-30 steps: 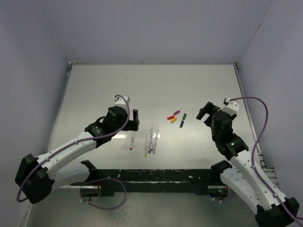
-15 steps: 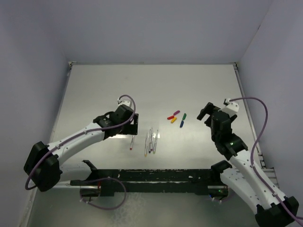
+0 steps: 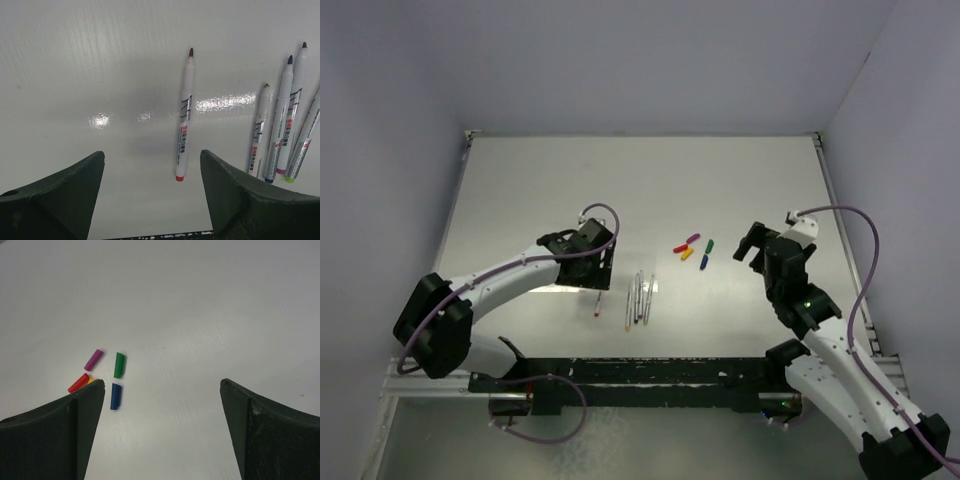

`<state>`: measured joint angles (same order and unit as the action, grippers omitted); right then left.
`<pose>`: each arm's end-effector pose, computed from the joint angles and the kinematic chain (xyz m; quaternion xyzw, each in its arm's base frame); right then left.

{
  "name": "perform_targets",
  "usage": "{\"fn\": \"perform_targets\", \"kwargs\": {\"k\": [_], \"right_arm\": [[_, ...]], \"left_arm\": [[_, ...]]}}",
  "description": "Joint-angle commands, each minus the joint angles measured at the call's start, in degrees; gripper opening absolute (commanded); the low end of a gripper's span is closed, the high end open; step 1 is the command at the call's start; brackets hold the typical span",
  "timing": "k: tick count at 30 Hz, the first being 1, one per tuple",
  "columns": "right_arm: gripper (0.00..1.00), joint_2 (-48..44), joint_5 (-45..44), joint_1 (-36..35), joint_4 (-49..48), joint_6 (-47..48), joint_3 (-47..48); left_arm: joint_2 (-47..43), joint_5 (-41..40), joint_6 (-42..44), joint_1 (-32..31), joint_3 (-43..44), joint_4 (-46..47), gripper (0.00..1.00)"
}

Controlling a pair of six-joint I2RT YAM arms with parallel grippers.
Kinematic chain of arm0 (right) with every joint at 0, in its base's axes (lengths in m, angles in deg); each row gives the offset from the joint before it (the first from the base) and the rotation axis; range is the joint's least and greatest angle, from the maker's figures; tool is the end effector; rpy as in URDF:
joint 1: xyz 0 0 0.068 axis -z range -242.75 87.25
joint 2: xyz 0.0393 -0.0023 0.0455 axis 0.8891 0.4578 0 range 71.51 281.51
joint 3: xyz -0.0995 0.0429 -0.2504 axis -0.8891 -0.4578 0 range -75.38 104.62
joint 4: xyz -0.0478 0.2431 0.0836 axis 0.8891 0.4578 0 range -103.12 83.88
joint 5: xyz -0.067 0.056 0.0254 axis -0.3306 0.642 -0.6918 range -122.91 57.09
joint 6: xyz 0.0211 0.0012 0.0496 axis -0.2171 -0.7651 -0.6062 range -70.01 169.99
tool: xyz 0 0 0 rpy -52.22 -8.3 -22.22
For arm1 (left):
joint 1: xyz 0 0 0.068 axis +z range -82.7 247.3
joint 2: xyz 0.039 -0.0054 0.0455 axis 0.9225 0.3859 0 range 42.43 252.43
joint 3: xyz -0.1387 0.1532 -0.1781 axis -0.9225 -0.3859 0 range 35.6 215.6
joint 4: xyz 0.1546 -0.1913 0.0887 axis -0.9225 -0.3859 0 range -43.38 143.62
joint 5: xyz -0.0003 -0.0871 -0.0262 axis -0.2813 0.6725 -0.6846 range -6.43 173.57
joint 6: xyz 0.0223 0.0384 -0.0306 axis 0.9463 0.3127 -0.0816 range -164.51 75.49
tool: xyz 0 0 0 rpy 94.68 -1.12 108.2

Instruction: Insert the pens into the pen caps

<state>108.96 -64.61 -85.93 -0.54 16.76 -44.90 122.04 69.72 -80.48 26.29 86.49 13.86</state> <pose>0.1537 0.0454 0.2689 0.2258 0.7690 0.0656 0.5945 0.1988 -0.1615 0.2070 0.0204 0.9753 -0.0226 0.2187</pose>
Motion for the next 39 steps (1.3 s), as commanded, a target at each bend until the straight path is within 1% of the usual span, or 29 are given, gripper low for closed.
{"fn": "perform_targets", "kwargs": {"k": [1, 5, 17, 25, 32, 39], "right_arm": [[1.00, 1.7, 1.2, 0.2, 1.6, 1.9, 3.2], [1.00, 2.4, 3.5, 0.2, 1.6, 2.1, 3.0], [1.00, 1.4, 4.5, 0.2, 2.5, 1.4, 1.7], [1.00, 0.4, 4.1, 0.2, 4.1, 0.7, 1.6], [1.00, -0.5, 4.0, 0.2, 4.1, 0.4, 1.4], [1.00, -0.2, 4.3, 0.2, 4.0, 0.8, 1.7]], "left_arm": [[3.0, 2.5, -0.4, -0.2, 3.8, -0.5, 0.80], [6.6, 3.6, -0.6, -0.1, 5.0, 0.1, 0.79], [9.9, 4.0, -0.2, -0.2, 5.4, 1.3, 0.76], [11.9, 4.3, -0.2, -0.3, 5.5, 1.3, 0.71], [13.6, 4.5, -0.1, -0.5, 6.0, 1.7, 0.63], [16.0, 4.9, 0.0, -0.7, 6.3, 2.7, 0.59]]}}
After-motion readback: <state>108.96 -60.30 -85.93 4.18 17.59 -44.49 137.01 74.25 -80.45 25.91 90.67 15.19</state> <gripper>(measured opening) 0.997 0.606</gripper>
